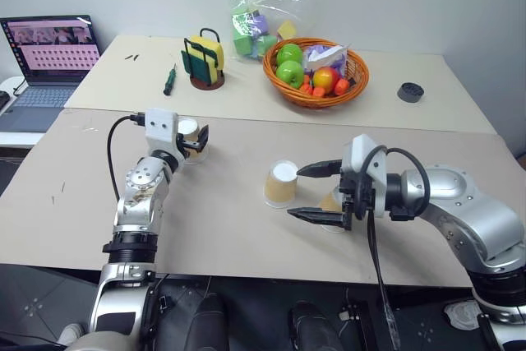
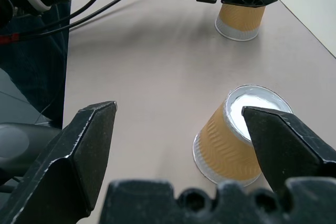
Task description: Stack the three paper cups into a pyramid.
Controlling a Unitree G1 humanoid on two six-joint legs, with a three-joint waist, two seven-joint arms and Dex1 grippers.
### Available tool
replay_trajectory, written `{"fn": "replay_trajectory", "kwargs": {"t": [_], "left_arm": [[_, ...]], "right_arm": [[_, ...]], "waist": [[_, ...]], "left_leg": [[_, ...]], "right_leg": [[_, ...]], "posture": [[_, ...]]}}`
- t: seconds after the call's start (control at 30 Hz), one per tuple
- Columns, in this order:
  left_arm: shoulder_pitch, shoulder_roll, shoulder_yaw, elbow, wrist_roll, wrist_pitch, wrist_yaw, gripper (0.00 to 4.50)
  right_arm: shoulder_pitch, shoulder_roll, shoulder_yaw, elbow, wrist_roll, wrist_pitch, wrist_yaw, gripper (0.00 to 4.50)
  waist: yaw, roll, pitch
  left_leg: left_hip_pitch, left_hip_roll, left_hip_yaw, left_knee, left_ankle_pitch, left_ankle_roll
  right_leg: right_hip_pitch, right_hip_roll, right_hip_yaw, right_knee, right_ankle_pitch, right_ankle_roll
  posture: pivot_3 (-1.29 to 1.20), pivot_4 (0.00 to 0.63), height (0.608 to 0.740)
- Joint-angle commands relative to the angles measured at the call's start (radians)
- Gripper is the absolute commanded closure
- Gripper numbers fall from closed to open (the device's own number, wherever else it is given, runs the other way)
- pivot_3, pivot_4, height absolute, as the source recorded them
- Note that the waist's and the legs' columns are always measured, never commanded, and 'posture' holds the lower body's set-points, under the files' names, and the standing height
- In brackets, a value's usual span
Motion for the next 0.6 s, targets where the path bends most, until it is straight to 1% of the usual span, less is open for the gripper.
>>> {"fn": "replay_trajectory", "kwargs": {"t": [0.03,0.1,0.13,0.17,0.2,0.23,0.27,0.3,0.5,0.6], "left_arm": [[-0.005,0.013,0.001,-0.032,0.002,-0.02,-0.014,0.05],[-0.006,0.011,0.008,-0.028,-0.005,-0.021,-0.017,0.05],[-0.007,0.01,0.009,-0.027,-0.006,-0.02,-0.017,0.57],[-0.008,0.009,0.01,-0.026,-0.007,-0.018,-0.017,0.69],[-0.009,0.009,0.011,-0.025,-0.007,-0.017,-0.016,1.14],[-0.01,0.008,0.012,-0.024,-0.008,-0.015,-0.016,1.45],[-0.011,0.007,0.012,-0.023,-0.008,-0.014,-0.016,1.85],[-0.011,0.007,0.012,-0.024,-0.008,-0.011,-0.016,2.06],[-0.013,0.012,0.007,-0.04,0.0,-0.031,-0.02,2.07],[-0.003,0.009,0.006,-0.136,-0.069,-0.047,-0.106,2.07]], "right_arm": [[-0.001,-0.003,-0.021,-0.018,-0.005,-0.013,-0.005,0.0],[-0.001,-0.003,-0.021,-0.017,-0.007,-0.015,-0.005,0.0],[-0.001,-0.003,-0.021,-0.016,-0.007,-0.015,-0.006,0.0],[-0.001,-0.003,-0.021,-0.016,-0.007,-0.015,-0.006,0.0],[0.0,-0.003,-0.022,-0.016,-0.007,-0.014,-0.007,0.0],[0.0,-0.003,-0.022,-0.016,-0.008,-0.015,-0.007,0.0],[0.0,-0.004,-0.022,-0.015,-0.009,-0.016,-0.007,0.0],[0.0,-0.004,-0.023,-0.015,-0.009,-0.015,-0.008,0.0],[0.003,-0.003,-0.023,-0.015,-0.014,-0.017,-0.007,0.0],[0.004,-0.002,-0.022,-0.017,-0.017,-0.016,-0.007,0.0]], "waist": [[0.0,0.0,0.0],[0.0,0.0,0.0],[0.0,0.0,0.0],[0.0,0.0,0.0],[0.0,0.0,0.0],[0.0,0.0,0.0],[0.0,0.0,0.0],[0.0,0.0,0.0],[0.0,0.0,0.0],[0.0,0.0,0.0]], "left_leg": [[0.0,0.0,0.0,0.0,0.0,0.0],[0.0,0.0,0.0,0.0,0.0,0.0],[0.0,0.0,0.0,0.0,0.0,0.0],[0.0,0.0,0.0,0.0,0.0,0.0],[0.0,0.0,0.0,0.0,0.0,0.0],[0.0,0.0,0.0,0.0,0.0,0.0],[0.0,0.0,0.0,0.0,0.0,0.0],[0.0,0.0,0.0,0.0,0.0,0.0],[0.0,0.0,0.0,0.0,0.0,0.0],[0.0,0.0,0.0,0.0,0.0,0.0]], "right_leg": [[0.0,0.0,0.0,0.0,0.0,0.0],[0.0,0.0,0.0,0.0,0.0,0.0],[0.0,0.0,0.0,0.0,0.0,0.0],[0.0,0.0,0.0,0.0,0.0,0.0],[0.0,0.0,0.0,0.0,0.0,0.0],[0.0,0.0,0.0,0.0,0.0,0.0],[0.0,0.0,0.0,0.0,0.0,0.0],[0.0,0.0,0.0,0.0,0.0,0.0],[0.0,0.0,0.0,0.0,0.0,0.0],[0.0,0.0,0.0,0.0,0.0,0.0]], "posture": [[0.0,0.15,0.669],[0.0,0.15,0.669],[0.0,0.15,0.669],[0.0,0.15,0.669],[0.0,0.15,0.669],[0.0,0.15,0.669],[0.0,0.15,0.669],[0.0,0.15,0.669],[0.0,0.15,0.669],[0.0,0.15,0.669]]}}
